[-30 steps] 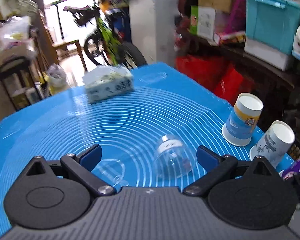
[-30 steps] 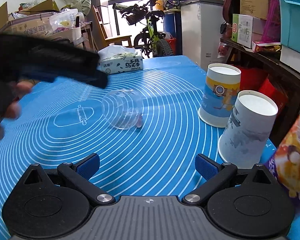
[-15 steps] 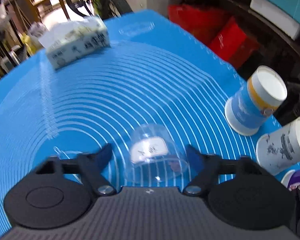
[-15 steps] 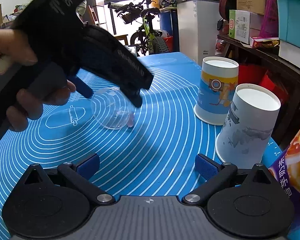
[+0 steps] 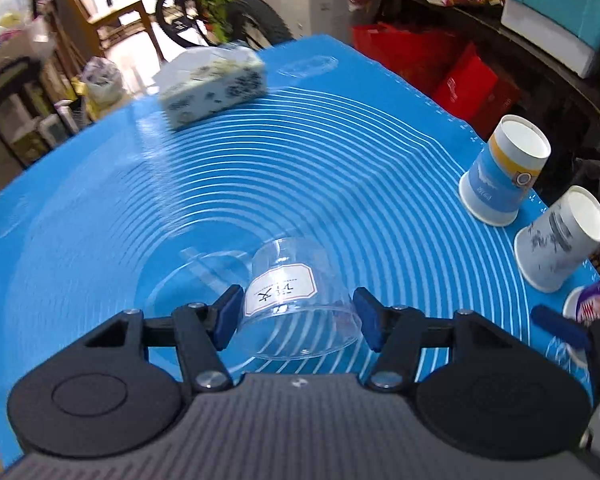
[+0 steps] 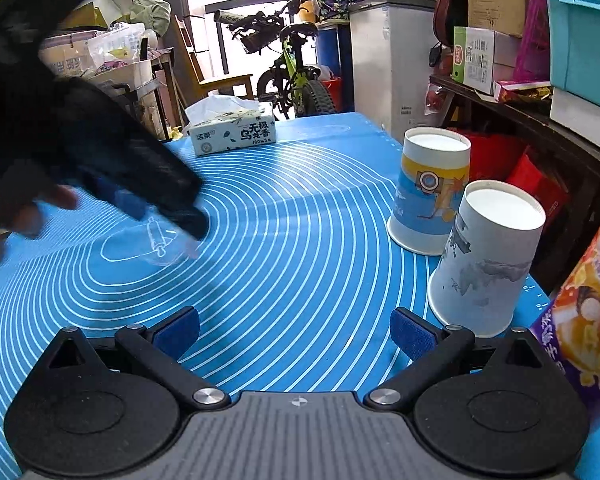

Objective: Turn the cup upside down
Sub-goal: 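Close the left gripper around the clear cup's body, then lift the clear cup off the mat with the left gripper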

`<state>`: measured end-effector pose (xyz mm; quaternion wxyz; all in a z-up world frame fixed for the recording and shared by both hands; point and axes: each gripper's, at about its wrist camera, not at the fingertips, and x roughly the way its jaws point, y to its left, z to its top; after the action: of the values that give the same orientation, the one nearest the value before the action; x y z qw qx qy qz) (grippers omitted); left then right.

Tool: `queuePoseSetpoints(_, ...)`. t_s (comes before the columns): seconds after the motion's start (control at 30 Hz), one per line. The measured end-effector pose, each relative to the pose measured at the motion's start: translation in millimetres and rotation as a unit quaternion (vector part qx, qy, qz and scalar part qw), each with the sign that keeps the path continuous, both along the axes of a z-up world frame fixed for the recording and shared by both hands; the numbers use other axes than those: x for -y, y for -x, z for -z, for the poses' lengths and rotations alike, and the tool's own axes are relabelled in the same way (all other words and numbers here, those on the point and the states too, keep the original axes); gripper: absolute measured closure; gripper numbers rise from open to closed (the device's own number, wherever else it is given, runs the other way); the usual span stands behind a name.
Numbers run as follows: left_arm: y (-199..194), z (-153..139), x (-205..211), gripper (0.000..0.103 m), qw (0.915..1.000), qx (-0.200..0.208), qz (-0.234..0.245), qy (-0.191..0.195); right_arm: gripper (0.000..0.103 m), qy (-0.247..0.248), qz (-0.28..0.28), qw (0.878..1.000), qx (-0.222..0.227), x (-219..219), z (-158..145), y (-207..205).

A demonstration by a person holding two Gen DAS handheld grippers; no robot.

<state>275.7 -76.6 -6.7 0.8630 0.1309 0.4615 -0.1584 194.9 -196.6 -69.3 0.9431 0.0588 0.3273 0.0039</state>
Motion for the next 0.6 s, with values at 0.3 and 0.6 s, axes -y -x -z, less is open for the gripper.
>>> queuePoseSetpoints(0.3, 61.0, -14.4, -69.1, 0.041, 0.9978, 0.012, -0.065, -0.007, 0.000, 0.005, -0.023, 1.000, -0.004, -22.6, -14.0, 29.4)
queuePoseSetpoints(0.6, 104.5, 6.9, -108.1, 0.041, 0.9923, -0.003, -0.122, 0.021, 0.000, 0.009, -0.051, 0.999, -0.017, -45.8, -17.8, 49.7)
